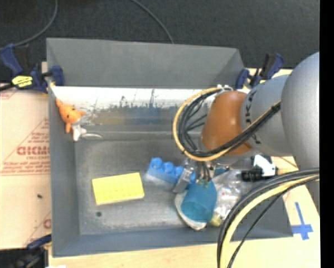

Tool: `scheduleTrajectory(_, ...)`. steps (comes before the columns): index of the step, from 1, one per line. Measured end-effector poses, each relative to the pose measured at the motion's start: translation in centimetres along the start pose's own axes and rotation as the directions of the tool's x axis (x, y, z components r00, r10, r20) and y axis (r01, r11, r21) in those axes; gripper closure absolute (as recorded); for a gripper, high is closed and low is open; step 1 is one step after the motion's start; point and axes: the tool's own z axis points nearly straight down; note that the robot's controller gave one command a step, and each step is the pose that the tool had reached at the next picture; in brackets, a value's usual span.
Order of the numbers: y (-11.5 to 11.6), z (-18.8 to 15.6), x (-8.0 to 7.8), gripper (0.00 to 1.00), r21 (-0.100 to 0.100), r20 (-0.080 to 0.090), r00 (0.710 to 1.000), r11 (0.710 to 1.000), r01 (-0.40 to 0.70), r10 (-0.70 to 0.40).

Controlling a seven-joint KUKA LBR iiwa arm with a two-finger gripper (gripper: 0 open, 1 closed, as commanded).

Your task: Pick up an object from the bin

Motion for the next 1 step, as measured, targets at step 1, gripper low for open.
scheduleTrajectory(1, 0.0, 0.0, 0.0, 1.0, 0.0, 0.0, 1.0, 1.0, 0.0, 0.0)
